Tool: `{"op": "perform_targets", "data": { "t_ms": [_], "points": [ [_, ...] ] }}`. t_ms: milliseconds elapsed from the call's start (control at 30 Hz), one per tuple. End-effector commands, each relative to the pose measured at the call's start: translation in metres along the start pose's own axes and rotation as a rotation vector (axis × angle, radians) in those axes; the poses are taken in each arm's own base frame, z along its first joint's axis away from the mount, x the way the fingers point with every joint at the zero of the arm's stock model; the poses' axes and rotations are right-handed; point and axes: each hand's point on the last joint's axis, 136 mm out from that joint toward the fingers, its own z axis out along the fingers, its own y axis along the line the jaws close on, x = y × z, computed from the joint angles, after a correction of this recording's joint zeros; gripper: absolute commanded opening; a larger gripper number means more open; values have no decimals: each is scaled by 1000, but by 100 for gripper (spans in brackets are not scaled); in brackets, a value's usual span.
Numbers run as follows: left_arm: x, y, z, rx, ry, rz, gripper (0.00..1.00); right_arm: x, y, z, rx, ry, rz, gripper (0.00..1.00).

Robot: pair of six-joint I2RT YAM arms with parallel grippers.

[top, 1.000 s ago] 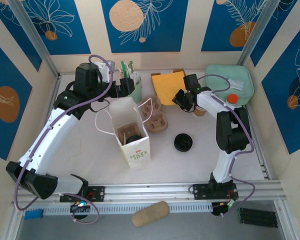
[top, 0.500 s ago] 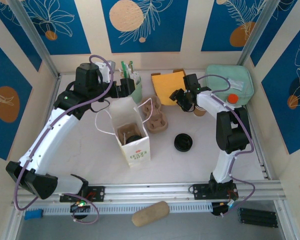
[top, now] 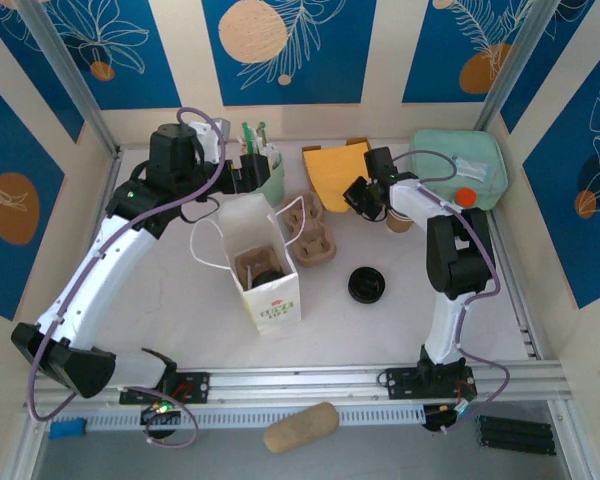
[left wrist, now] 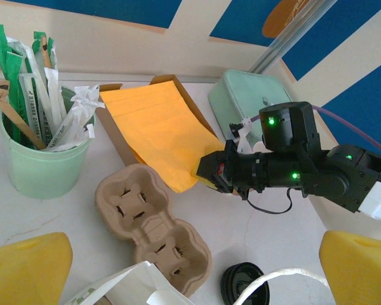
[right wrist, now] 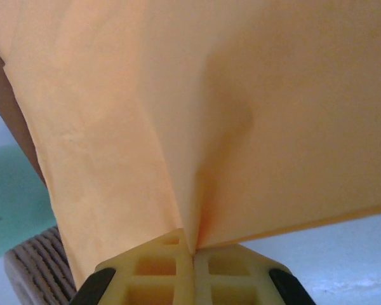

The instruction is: Pack the takeout coffee

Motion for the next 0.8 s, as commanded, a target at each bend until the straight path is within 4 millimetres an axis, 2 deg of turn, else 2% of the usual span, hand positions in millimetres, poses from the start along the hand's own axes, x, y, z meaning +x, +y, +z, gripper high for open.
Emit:
{"op": "perform_targets", "data": {
  "t_ms": [0,133,400,567,767],
  "points": [
    [-8,-7,-2,6,-21,22,99,-15,23,-28,-73,-50,-25,0],
    [-9,-7,-1,6,-21,22,99,-26,41,-58,-149,-90,-46,0],
    [-13,-6,-7,-20,-33,44,99,-42,97,-138,-358,-152,-128,0],
    [-16,-5,-15,-34,-48,49,99,-39,124,-188,-458,-183,-188,0],
    [-18,-4,-25,-59,-61,52,99,-25,148,-247,-580,-215,-261,0]
  ]
}}
